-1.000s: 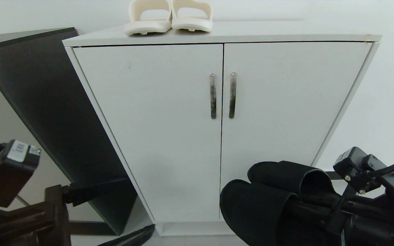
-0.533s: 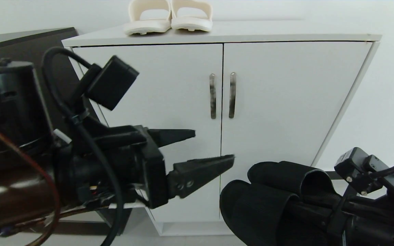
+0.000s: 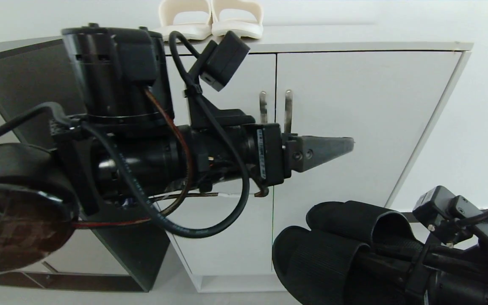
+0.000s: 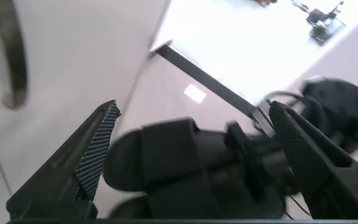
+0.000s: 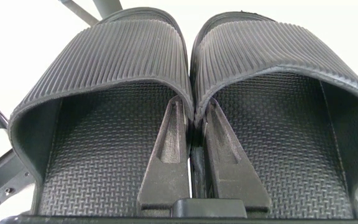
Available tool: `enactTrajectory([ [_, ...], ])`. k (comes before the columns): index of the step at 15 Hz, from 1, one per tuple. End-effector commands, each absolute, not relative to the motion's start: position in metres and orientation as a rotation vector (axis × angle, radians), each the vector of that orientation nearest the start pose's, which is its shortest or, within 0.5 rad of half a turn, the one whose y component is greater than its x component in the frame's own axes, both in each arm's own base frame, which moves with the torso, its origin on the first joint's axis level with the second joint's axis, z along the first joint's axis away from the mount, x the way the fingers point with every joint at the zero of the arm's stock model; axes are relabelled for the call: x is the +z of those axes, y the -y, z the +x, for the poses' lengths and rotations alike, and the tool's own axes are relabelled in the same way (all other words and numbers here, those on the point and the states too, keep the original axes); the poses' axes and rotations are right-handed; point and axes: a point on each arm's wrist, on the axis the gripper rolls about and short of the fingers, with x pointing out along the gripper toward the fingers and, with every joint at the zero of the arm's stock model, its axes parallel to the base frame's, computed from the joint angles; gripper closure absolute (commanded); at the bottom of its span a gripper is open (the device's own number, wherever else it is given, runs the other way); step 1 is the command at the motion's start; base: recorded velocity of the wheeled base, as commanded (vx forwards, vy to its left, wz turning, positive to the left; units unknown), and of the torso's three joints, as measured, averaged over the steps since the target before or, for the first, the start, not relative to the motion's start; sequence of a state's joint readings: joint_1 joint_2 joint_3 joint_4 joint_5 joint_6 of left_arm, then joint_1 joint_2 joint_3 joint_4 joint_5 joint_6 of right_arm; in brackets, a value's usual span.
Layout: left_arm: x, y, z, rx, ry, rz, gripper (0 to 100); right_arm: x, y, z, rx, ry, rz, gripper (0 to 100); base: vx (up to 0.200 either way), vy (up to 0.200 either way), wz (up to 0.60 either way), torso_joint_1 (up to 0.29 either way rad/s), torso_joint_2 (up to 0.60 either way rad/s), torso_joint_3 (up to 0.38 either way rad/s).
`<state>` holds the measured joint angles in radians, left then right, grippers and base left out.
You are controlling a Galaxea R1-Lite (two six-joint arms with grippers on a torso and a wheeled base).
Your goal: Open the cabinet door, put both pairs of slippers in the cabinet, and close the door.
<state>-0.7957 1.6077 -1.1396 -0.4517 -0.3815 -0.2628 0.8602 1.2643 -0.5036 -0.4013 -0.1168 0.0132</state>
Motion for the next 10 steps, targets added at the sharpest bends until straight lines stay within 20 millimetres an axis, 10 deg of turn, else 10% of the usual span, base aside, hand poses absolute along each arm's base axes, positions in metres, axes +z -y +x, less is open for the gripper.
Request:
enactTrajectory([
  [1, 0.281, 0.239, 0.225, -1.105, -0.172, -0.224, 0, 0.184, -0.138, 0.122, 0.733, -0.332, -0.161, 100, 0.000, 0.000, 0.00, 0.000, 0.00, 0.000],
  [10, 0.289, 0.216, 0.240, -0.973, -0.107, -0.198, 0, 0.184, -0.138, 0.122, 0.733, -0.331, -0.160, 100, 0.000, 0.000, 0.00, 0.000, 0.00, 0.000],
])
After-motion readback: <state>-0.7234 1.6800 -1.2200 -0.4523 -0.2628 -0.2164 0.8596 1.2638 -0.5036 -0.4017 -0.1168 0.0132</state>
